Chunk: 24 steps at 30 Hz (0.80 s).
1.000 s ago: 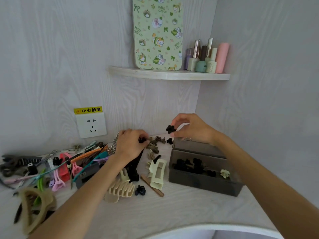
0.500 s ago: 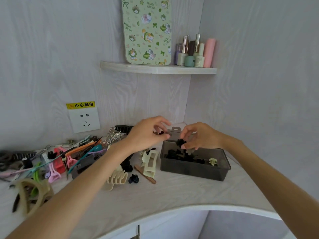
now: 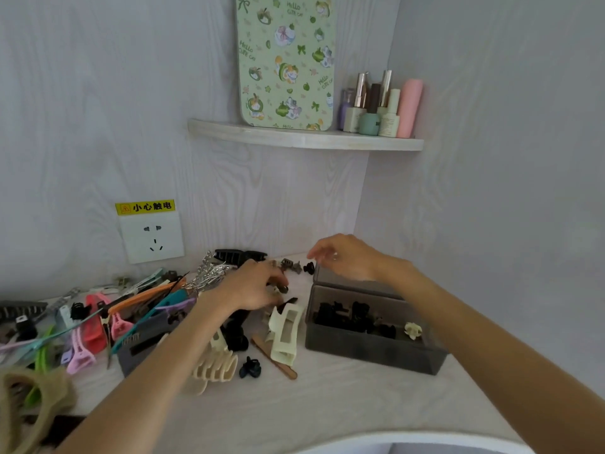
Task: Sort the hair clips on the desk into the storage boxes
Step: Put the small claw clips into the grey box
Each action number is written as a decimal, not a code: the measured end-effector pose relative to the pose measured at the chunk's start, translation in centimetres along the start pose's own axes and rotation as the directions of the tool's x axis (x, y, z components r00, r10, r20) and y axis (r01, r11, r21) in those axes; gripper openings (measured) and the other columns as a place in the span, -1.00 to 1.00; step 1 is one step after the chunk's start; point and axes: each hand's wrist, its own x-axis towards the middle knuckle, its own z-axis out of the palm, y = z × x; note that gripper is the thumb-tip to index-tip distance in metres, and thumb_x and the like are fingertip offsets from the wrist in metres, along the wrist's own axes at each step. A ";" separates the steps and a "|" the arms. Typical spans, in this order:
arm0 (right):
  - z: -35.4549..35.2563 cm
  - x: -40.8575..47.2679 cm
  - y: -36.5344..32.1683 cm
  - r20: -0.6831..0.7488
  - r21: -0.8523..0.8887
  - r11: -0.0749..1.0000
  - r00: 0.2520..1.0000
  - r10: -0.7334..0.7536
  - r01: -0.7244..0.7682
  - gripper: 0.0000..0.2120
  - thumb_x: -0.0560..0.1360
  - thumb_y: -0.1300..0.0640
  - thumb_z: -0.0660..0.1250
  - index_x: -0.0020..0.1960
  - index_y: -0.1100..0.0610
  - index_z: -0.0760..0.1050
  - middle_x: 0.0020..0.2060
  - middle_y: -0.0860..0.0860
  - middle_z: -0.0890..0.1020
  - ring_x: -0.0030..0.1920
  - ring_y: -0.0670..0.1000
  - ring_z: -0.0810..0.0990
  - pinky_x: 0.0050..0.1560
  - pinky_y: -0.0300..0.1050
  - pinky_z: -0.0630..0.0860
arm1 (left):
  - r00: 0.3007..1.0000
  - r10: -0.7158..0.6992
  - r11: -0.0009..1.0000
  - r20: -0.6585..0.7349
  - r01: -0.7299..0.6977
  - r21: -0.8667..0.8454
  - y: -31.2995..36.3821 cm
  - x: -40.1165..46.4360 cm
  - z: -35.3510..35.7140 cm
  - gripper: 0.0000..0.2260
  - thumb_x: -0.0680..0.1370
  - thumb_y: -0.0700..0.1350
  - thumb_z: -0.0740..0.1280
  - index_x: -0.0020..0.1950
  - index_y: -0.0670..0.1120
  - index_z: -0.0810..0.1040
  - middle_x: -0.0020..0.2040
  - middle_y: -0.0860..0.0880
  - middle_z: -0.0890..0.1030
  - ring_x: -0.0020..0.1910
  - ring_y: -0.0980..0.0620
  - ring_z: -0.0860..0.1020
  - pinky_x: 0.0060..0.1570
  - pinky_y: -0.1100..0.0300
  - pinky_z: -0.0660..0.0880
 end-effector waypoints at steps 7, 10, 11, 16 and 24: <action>4.3 7.2 -1.1 0.155 -0.535 0.842 0.970 0.185 -0.076 -0.59 0.56 0.15 0.18 0.39 0.14 0.28 0.29 0.14 0.43 0.24 0.13 0.46 0.08 -0.09 0.42 | 0.981 -0.177 0.983 0.074 0.179 -0.033 -2.8 2.5 -1.7 -0.62 0.31 0.13 0.52 0.08 0.10 0.62 0.14 0.05 0.59 0.12 0.01 0.55 0.17 0.07 0.48; 5.6 8.3 -1.0 0.112 -0.576 0.814 0.979 0.172 -0.077 -0.67 0.55 0.22 0.18 0.31 0.17 0.36 0.21 0.15 0.48 0.16 0.12 0.50 -0.07 -0.12 0.37 | 0.985 -0.155 0.988 0.077 0.156 -0.010 -3.3 2.9 -1.9 -0.60 0.28 0.17 0.52 0.06 0.09 0.62 0.09 0.05 0.60 0.06 0.04 0.55 0.11 0.11 0.50; 5.8 8.5 -0.9 0.082 -0.560 0.825 0.986 0.148 -0.077 -0.68 0.54 0.23 0.19 0.29 0.18 0.38 0.19 0.15 0.49 0.15 0.12 0.51 -0.08 -0.12 0.37 | 0.990 -0.133 0.991 0.049 0.132 0.012 -3.3 2.8 -1.8 -0.60 0.28 0.19 0.51 0.06 0.09 0.62 0.07 0.06 0.61 0.04 0.05 0.56 0.07 0.14 0.50; 6.3 8.8 -0.6 -0.058 -0.430 0.901 0.998 0.034 -0.055 -0.72 0.49 0.28 0.28 0.19 0.18 0.52 0.13 0.16 0.56 0.09 0.15 0.56 -0.02 -0.08 0.46 | 0.998 -0.003 0.998 -0.069 0.008 0.061 -3.4 1.9 -1.6 -0.65 0.29 0.27 0.46 -0.02 0.13 0.65 -0.01 0.13 0.65 -0.03 0.10 0.58 0.00 0.12 0.52; 4.0 8.1 -1.4 -0.162 -0.106 0.991 0.985 0.060 -0.078 -0.76 0.36 0.15 0.49 -0.01 0.19 0.58 -0.02 0.11 0.63 -0.07 0.06 0.60 -0.09 -0.16 0.48 | 0.982 0.035 0.978 -0.185 -0.072 -0.195 -3.4 0.8 -2.6 -0.82 0.38 0.17 0.43 -0.13 0.13 0.69 -0.15 0.18 0.68 -0.12 0.18 0.59 -0.03 0.14 0.54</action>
